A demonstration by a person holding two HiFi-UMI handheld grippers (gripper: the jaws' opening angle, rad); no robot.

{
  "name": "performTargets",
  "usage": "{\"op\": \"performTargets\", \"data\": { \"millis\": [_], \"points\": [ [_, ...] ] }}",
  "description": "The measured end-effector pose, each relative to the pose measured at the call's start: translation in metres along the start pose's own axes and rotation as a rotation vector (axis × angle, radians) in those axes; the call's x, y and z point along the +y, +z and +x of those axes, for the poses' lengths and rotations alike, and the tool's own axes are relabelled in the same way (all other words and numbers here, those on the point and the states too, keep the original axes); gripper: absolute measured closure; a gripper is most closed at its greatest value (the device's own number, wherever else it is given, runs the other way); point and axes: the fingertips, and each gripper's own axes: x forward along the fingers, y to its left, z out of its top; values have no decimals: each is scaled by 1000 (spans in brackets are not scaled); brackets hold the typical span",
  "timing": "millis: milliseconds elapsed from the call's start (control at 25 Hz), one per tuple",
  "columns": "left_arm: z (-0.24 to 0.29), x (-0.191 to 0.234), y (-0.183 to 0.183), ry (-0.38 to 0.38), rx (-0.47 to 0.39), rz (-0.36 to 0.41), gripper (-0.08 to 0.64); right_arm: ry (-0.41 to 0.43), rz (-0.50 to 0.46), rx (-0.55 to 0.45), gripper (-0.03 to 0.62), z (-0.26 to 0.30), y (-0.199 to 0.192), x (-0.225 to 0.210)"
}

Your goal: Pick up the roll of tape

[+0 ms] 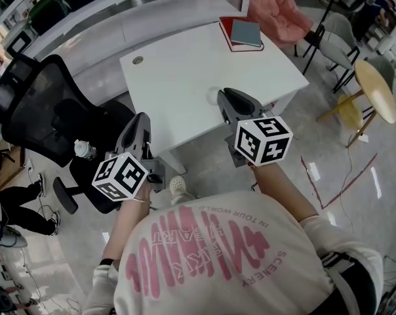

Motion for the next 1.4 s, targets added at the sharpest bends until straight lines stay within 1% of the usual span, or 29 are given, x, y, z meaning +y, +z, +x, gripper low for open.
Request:
{"op": "performTargets", "data": {
  "millis": [200,600,960,1400],
  "points": [
    [2,-2,-5,2,0,15,531,-13,-12,7,522,-2,-6,-5],
    [3,2,-10,-1,9,4,531,-20,4,15,523,-2,-10,-7],
    [1,8,-8,2,9,-5,531,-27,2,21,523,-2,-11,-4],
    [-1,14,-23,2,25,-16,531,-46,4,36,523,-5,-26,-8]
  ]
}}
